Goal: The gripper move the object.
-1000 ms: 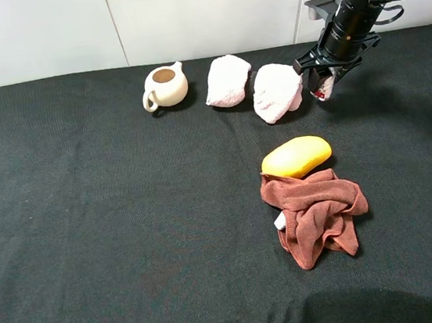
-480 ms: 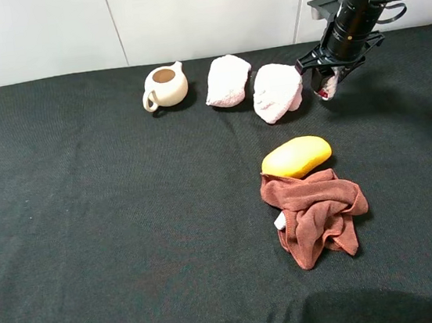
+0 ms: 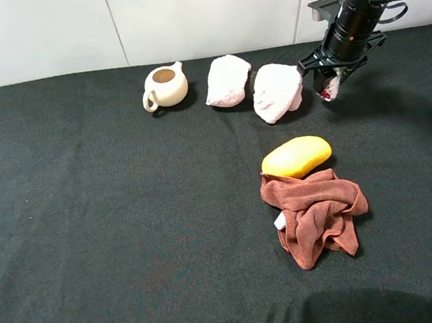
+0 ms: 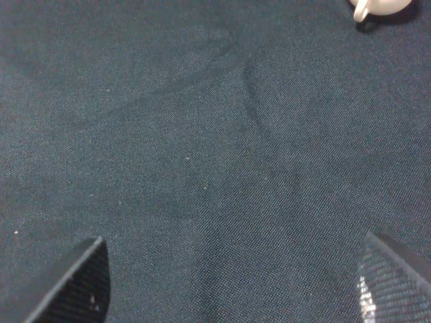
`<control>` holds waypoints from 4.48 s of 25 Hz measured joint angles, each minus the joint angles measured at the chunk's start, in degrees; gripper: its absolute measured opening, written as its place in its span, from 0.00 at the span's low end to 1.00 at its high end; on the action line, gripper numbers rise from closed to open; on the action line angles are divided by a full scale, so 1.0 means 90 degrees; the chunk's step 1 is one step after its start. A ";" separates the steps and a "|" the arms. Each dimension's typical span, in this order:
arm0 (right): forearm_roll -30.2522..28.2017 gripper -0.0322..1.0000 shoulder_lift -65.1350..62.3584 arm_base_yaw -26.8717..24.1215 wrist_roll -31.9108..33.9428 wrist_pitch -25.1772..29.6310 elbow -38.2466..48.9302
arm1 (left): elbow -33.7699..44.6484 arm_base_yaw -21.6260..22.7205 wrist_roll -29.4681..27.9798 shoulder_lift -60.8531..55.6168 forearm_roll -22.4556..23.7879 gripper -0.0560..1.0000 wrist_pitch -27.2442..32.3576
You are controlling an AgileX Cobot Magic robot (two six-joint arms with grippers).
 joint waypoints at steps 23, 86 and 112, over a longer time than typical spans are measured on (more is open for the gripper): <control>-0.0014 0.52 0.0000 0.0000 0.0023 0.0026 0.0000 | 0.0000 0.0000 0.0000 0.0000 0.0000 0.75 0.0000; 0.0064 0.70 -0.4459 0.0000 0.0265 0.2484 0.0000 | 0.0000 0.0000 0.0000 0.0000 0.0000 0.75 0.0000; -0.1107 0.70 -1.0905 0.0000 0.1433 0.2602 0.2914 | 0.0000 0.0000 0.0000 0.0000 0.0000 0.75 0.0000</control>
